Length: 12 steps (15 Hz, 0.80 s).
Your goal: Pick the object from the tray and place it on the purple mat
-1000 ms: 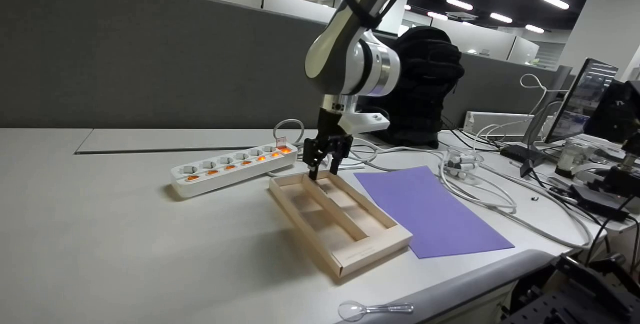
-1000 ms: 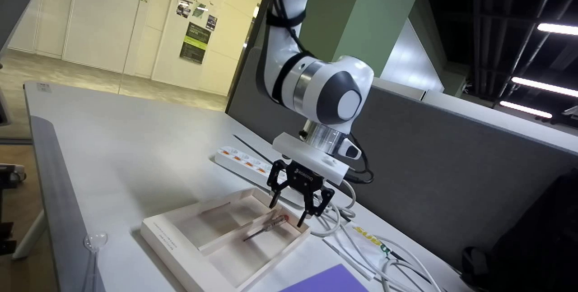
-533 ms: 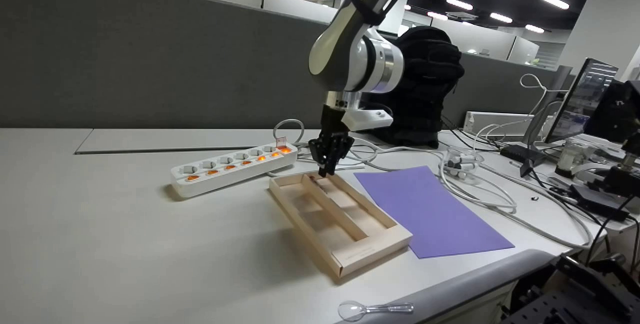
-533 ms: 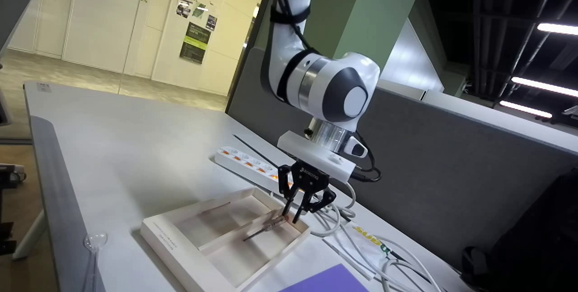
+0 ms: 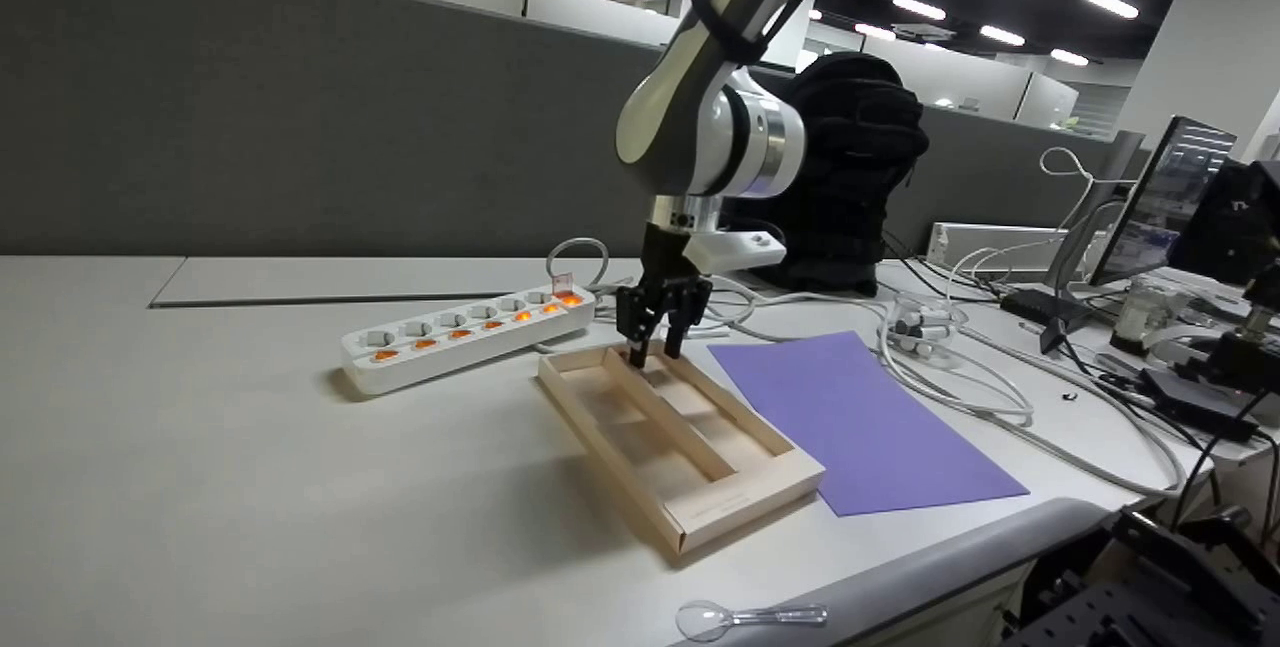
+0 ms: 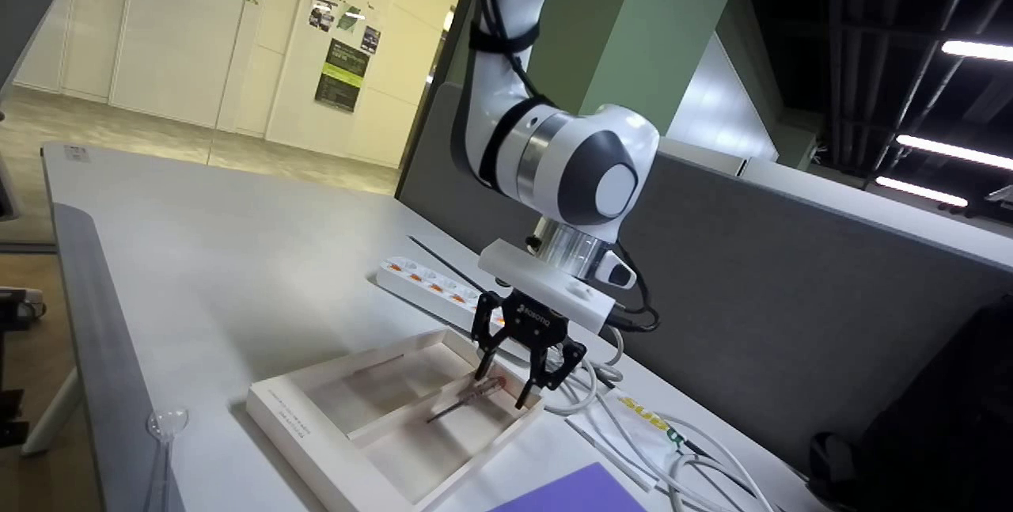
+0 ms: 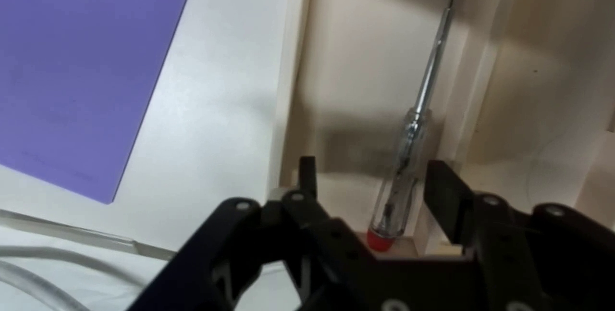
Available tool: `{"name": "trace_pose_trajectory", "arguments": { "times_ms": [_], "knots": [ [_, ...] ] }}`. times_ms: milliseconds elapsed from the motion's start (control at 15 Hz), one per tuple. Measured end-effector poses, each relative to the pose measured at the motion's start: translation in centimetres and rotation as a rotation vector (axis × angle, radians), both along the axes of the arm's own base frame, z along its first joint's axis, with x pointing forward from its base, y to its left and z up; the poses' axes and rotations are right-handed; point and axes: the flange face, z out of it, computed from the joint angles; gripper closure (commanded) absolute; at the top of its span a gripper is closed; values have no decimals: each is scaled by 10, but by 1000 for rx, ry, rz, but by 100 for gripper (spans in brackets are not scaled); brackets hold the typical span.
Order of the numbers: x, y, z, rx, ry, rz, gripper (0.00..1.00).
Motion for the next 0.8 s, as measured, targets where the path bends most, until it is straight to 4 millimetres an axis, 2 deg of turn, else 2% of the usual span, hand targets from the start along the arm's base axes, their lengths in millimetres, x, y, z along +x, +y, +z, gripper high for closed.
{"name": "trace_pose_trajectory", "arguments": {
  "times_ms": [333,467,600,733,800],
  "knots": [
    [-2,1,-6,1,10,2,98],
    [-1,2,-5,1,10,3,100],
    [-2,2,-6,0,14,4,100],
    [-2,2,-5,-1,15,6,69],
    [-2,2,-6,-2,16,8,64]
  ]
}}
